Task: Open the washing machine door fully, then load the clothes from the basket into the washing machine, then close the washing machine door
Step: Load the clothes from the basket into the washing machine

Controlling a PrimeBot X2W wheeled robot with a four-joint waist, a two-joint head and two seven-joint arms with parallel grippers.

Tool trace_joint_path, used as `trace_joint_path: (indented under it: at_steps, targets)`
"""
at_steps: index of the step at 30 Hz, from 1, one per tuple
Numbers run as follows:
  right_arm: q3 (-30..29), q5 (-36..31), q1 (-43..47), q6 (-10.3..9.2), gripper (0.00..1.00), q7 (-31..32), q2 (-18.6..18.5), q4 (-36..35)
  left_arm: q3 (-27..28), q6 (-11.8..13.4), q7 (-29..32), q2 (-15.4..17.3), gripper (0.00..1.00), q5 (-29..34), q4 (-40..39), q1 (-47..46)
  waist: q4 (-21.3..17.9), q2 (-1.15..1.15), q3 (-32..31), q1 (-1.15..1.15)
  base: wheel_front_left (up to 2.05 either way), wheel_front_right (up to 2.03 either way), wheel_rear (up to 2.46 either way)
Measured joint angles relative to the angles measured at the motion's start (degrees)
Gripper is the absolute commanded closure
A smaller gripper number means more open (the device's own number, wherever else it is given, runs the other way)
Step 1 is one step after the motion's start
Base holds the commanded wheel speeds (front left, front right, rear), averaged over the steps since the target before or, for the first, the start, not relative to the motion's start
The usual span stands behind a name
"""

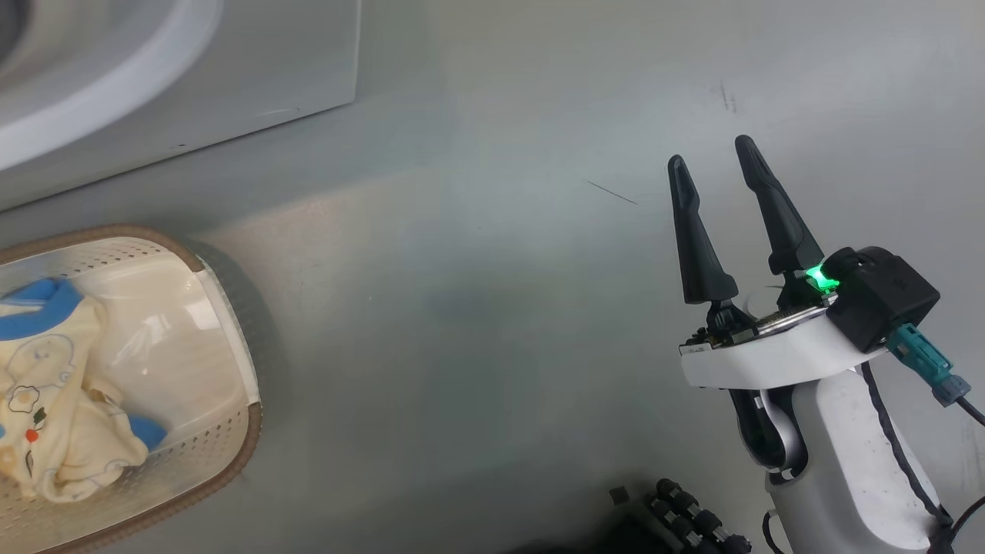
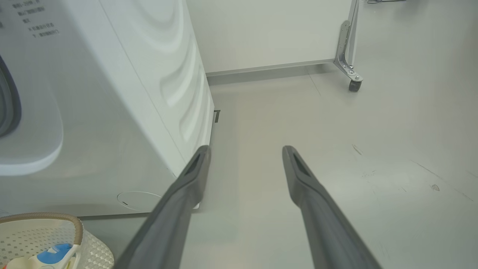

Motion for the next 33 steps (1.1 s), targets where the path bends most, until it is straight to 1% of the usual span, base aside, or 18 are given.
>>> trace_joint_path:
  at_steps: [2, 4, 8, 10, 16, 17, 18, 19, 20, 27, 30, 33]
  targets:
    - [0.01, 0.08, -0.60, -0.33, 0.00, 0.00, 0.04, -0.25, 0.07, 0.49, -2.21, 0.80, 1.00, 1.38, -0.46, -1.45, -0.43, 0.00, 0.81, 0.00, 0.00, 0.00, 0.00]
    - [0.00, 0.41, -0.89, -0.42, 0.00, 0.00, 0.05, -0.30, 0.04, 0.49, -2.44, 1.36, 1.00, 1.92, 0.31, -2.24, -0.82, 0.00, 1.55, 0.00, 0.00, 0.00, 0.00]
    - [0.02, 0.58, -1.57, -0.48, 0.00, 0.00, 0.05, -0.29, 0.16, 1.01, -2.29, 0.43, 1.00, 1.55, 5.09, -2.00, -1.38, 0.00, 2.54, 0.00, 0.00, 0.00, 0.00]
    - [0.09, 0.58, -1.59, -0.88, 0.00, 0.00, 0.07, -0.29, 0.34, 1.05, -2.13, -0.14, 1.00, 1.02, 6.49, -2.01, -1.49, 0.00, 2.82, 0.00, 0.00, 0.00, 0.00]
    - [0.09, 0.57, -2.09, -0.88, 0.00, 0.00, 0.07, -0.22, 0.45, 0.97, -1.87, -0.58, 1.00, -0.57, 10.15, -2.09, -1.23, 0.00, 3.22, 0.00, 0.00, 0.00, 0.00]
    - [0.09, 0.57, -2.45, -0.88, 0.00, 0.00, 0.07, -0.19, 0.45, 0.91, -1.87, -0.58, 0.97, -0.78, 10.72, -2.13, -1.16, 0.00, 3.26, 0.00, 0.00, 0.00, 0.00]
    - [0.09, 0.57, -2.75, -0.88, 0.00, 0.00, 0.07, -0.20, 0.51, 0.91, -1.87, -0.67, 0.67, -1.07, 11.26, -2.21, -1.08, 0.00, 3.30, 0.00, 0.00, 0.00, 0.00]
    - [0.11, 0.57, -2.86, -0.88, 0.00, 0.00, 0.07, -0.20, 0.53, 0.90, -1.85, -0.70, 0.20, -1.29, 11.77, -2.26, -1.01, 0.00, 3.32, 0.00, 0.00, 0.00, 0.00]
    - [0.13, 0.57, -2.86, -0.88, 0.00, 0.00, 0.07, -0.16, 0.51, 0.70, -1.87, -0.70, 0.00, -1.29, 12.29, -2.27, -0.94, 0.00, 3.33, 0.00, 0.00, 0.00, 0.00]
    - [-0.18, 0.55, -3.32, -0.88, 0.00, 0.00, 0.05, 0.56, 0.14, -0.10, -3.46, -1.16, 0.00, -1.29, 15.24, -2.39, -0.43, 0.00, 2.68, 0.00, 0.00, 0.00, 0.00]
    - [-0.51, 0.45, -3.73, -0.89, 0.00, 0.00, 0.05, 0.68, 0.09, -0.27, -5.14, -1.48, 0.00, -1.29, 15.79, -2.39, -0.09, 0.00, 1.98, 0.00, 0.00, 0.00, 0.00]
    - [-1.01, 0.31, -3.73, -0.89, 0.00, 0.00, 0.05, 1.04, -0.22, -0.53, -7.17, -2.47, 0.00, -1.27, 16.28, -2.31, 0.37, 0.00, 1.14, 0.00, 0.00, 0.00, 0.00]
